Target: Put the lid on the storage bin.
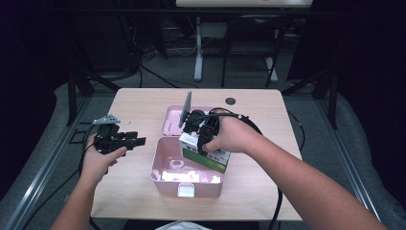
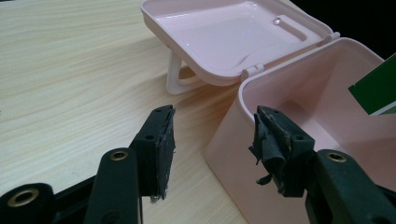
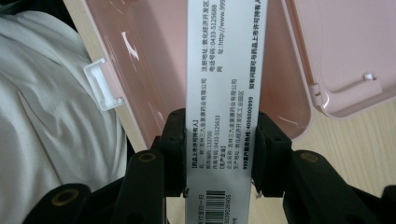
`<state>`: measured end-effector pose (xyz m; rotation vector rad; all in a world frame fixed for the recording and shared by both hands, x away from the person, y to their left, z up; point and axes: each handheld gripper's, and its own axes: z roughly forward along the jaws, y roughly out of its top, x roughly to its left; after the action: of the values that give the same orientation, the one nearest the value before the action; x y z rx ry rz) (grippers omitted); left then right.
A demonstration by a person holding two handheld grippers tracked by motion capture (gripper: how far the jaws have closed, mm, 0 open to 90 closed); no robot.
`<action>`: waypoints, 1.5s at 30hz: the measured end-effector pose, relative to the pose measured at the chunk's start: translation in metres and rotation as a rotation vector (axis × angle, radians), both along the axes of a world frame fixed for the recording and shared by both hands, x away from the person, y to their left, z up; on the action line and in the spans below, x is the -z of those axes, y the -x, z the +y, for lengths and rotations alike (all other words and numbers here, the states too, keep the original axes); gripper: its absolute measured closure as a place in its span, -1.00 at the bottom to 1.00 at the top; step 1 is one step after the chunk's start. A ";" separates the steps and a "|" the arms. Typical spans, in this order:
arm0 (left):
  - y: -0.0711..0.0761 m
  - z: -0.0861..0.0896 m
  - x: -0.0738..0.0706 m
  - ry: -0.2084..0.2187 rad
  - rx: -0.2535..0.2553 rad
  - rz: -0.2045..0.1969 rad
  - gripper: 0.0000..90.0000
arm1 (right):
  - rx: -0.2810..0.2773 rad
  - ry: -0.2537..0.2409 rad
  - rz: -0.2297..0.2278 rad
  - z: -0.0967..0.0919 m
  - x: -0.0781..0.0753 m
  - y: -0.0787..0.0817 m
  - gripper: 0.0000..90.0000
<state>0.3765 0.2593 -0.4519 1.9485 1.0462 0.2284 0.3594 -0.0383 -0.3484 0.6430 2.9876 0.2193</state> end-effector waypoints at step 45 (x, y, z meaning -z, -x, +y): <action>-0.001 -0.001 0.002 -0.006 0.002 0.004 0.06 | -0.247 0.041 0.001 0.035 0.022 0.021 0.37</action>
<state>0.3778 0.2588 -0.4542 1.9560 1.0471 0.2275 0.3379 -0.0035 -0.3706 0.2684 3.0581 0.1715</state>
